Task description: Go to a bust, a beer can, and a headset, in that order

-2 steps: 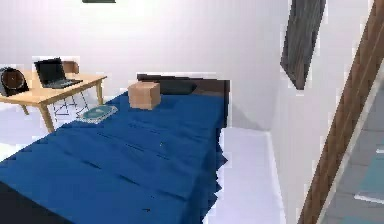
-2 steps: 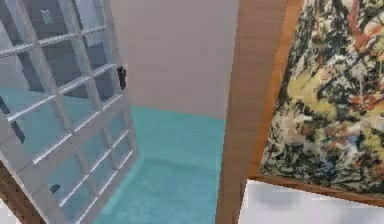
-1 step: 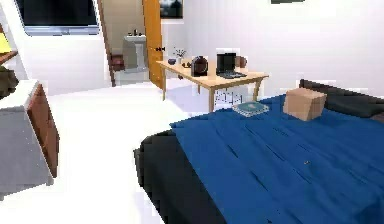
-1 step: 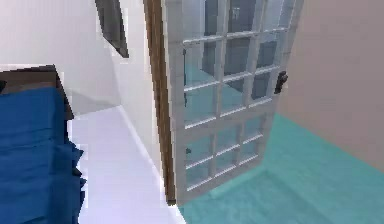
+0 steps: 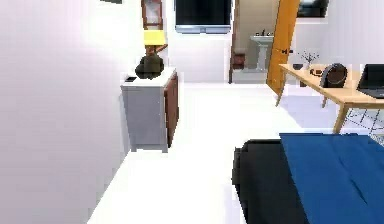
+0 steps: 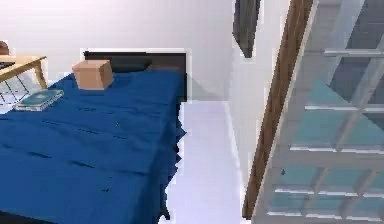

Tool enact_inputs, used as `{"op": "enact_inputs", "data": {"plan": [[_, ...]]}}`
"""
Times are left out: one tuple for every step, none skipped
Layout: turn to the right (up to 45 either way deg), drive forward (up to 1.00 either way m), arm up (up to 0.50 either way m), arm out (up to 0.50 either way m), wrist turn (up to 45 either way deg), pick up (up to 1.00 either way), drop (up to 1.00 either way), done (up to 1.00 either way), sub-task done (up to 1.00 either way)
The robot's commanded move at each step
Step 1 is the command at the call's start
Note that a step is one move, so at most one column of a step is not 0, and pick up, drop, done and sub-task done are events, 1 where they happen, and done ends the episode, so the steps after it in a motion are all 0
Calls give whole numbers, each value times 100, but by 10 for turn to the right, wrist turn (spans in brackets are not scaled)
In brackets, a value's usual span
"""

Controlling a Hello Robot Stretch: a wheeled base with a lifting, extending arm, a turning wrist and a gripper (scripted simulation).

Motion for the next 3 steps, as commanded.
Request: {"op": "enact_inputs", "data": {"plan": [[0,100,0,0,0,0,0,0,0],[-30,0,0,0,0,0,0,0,0],[0,65,0,0,0,0,0,0,0]]}}
